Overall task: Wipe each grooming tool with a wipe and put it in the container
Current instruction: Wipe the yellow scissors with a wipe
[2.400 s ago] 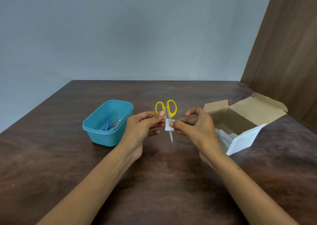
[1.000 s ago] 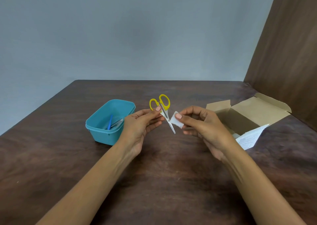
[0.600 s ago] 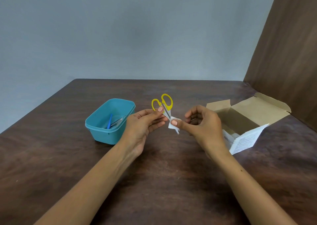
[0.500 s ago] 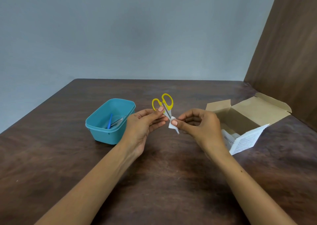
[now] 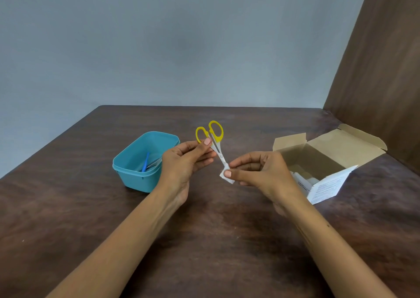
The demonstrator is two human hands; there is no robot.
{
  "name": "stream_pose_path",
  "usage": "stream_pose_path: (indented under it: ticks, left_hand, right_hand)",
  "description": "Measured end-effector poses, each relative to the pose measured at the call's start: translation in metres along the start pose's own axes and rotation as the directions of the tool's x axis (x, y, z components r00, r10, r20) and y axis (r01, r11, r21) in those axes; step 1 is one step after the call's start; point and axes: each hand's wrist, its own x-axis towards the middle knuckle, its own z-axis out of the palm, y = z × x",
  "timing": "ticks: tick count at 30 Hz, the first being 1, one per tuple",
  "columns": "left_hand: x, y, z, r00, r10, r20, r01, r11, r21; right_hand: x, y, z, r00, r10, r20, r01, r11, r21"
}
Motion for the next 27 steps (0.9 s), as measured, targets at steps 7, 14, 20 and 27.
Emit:
stream_pose_path:
  ticks: [7,14,20,27]
  left_hand:
    - [-0.0035,-0.0032,0.0048,0.999,-0.01,0.049,0.008,1.0,0.029]
    - [-0.0034,-0.0003,0.003,0.999,0.004,0.034,-0.006,0.999,0.044]
    - [-0.0054,-0.0052,0.0053,0.998,-0.029,0.057,0.027,0.999,0.041]
    - [-0.0067,-0.0092,0.0049,0.99,-0.048,0.134,0.035,0.994,0.101]
  right_hand:
    - [0.0015,-0.0025,-0.0021,0.997,-0.016,-0.073,0.02,0.999,0.047]
    - [-0.0001,-0.0034,-0.0028,0.999,0.035,0.006,-0.035,0.998,0.045]
    - [0.0008,-0.0035,-0.0023,0.999,0.01,-0.046,-0.006,0.995,0.096]
    - [-0.0001,-0.0031,0.0003,0.998,-0.014,-0.056,0.019,0.996,0.092]
